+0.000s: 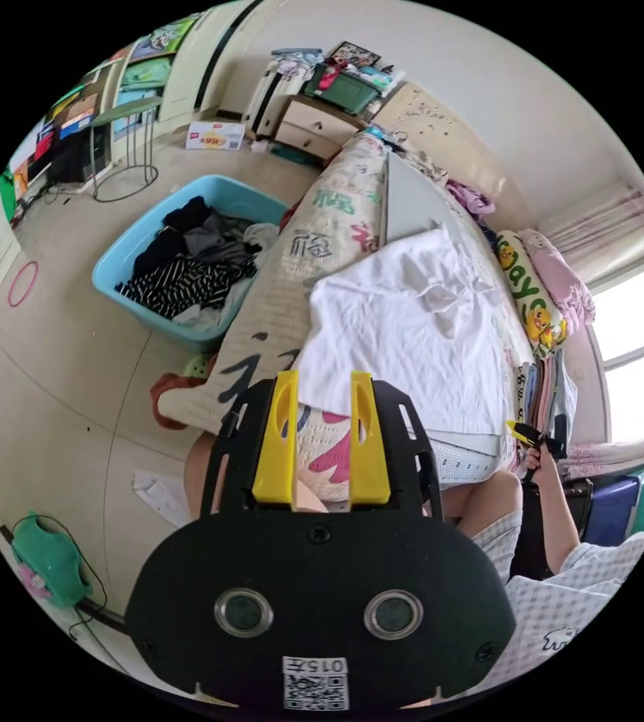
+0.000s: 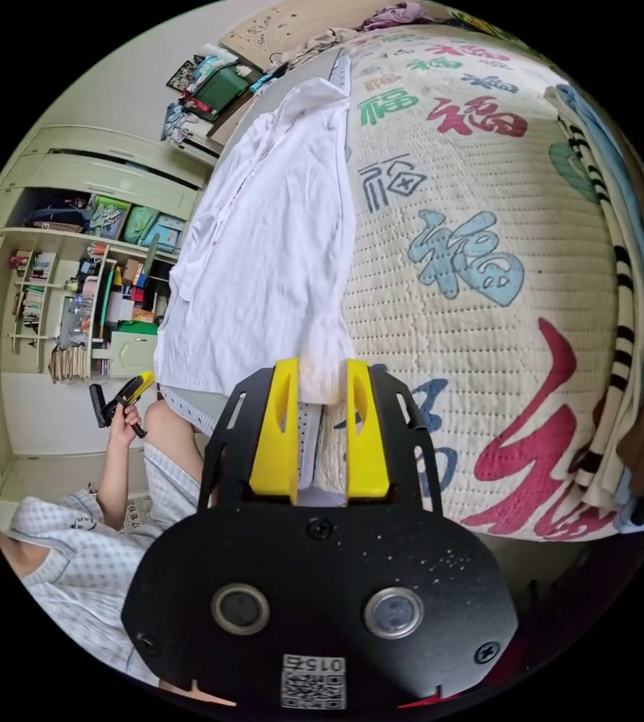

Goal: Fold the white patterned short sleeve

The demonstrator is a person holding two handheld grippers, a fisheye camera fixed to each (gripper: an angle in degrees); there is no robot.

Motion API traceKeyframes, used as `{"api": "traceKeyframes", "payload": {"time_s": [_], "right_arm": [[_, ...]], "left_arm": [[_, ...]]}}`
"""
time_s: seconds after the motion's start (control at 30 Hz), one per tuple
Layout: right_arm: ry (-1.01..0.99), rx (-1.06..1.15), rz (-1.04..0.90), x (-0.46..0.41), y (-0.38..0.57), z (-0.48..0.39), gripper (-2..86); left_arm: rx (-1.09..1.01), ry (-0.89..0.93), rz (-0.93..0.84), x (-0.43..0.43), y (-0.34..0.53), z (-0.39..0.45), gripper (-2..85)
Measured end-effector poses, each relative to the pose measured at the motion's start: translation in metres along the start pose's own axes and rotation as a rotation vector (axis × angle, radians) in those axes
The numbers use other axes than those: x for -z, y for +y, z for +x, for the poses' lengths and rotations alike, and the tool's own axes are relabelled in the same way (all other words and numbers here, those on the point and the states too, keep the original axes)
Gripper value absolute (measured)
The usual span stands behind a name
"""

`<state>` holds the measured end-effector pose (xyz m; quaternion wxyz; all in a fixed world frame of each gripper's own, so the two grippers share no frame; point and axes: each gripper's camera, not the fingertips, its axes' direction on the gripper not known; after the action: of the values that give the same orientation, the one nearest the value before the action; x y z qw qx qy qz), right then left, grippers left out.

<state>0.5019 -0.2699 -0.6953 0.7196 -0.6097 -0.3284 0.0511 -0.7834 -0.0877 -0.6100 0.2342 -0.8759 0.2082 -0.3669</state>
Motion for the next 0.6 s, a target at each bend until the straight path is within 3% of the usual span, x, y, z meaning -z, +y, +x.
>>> {"api": "traceKeyframes", "payload": {"time_s": [0.17,0.33,0.6], "right_arm": [[-0.002,-0.012,0.027,-0.003,0.018,0.002,1.2],[0.009,0.026,0.063,0.018,0.055,-0.013,0.2],[0.246,0.094,-0.079,-0.004,0.104,-0.051,0.2]], "left_arm": [[0.013,-0.019,-0.094,-0.023,-0.014,0.004,8.0],[-0.027,0.009,-0.109,-0.021,-0.014,0.012,0.0],[-0.180,-0.084,-0.135,-0.012,0.024,0.042,1.0]]}}
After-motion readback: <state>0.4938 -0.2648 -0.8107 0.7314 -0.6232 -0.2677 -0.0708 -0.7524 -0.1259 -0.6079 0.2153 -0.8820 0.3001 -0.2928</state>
